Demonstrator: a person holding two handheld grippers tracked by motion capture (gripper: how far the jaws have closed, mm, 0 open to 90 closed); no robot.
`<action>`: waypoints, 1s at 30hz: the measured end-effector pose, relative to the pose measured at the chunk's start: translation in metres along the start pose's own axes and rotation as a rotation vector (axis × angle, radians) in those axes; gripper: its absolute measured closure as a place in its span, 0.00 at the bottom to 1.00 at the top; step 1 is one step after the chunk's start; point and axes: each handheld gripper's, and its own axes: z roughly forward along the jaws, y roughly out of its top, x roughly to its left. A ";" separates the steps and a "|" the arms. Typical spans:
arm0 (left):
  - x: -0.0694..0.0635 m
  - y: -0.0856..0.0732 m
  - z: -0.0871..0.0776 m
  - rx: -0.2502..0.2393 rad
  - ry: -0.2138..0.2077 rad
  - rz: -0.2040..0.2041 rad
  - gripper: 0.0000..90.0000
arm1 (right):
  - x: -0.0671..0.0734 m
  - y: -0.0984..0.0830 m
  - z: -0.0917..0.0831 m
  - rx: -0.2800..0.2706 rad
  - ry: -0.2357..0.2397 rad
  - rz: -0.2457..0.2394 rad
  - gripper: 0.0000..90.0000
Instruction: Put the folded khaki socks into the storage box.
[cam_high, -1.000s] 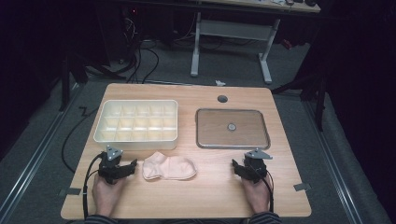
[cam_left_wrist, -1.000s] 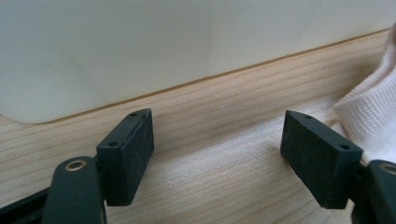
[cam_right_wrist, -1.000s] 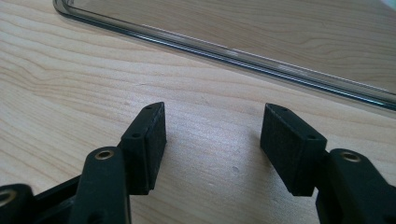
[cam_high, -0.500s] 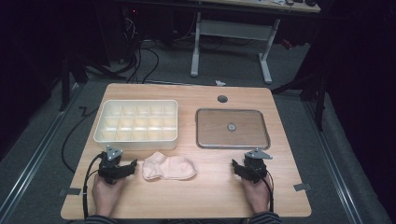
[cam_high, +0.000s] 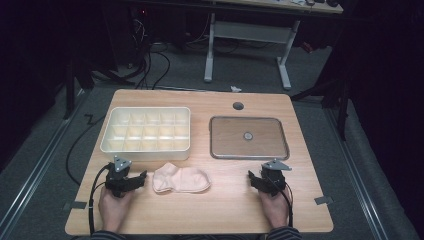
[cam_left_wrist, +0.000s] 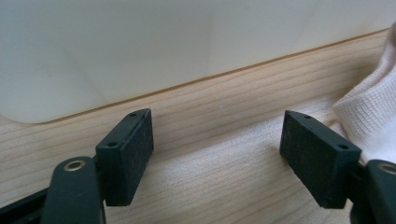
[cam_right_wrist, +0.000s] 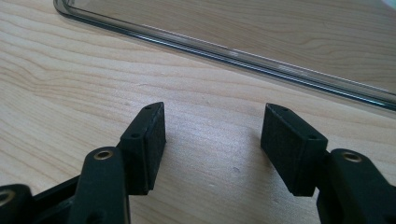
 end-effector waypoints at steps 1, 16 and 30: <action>0.000 0.000 0.000 0.000 -0.001 0.000 0.29 | 0.000 0.000 0.000 0.000 0.000 0.000 0.45; 0.000 0.000 0.000 0.001 0.005 -0.003 0.30 | -0.001 0.000 0.000 -0.002 0.002 0.007 0.48; -0.003 0.001 0.001 0.009 -0.011 0.007 0.22 | -0.002 0.000 0.000 -0.008 -0.002 0.013 0.53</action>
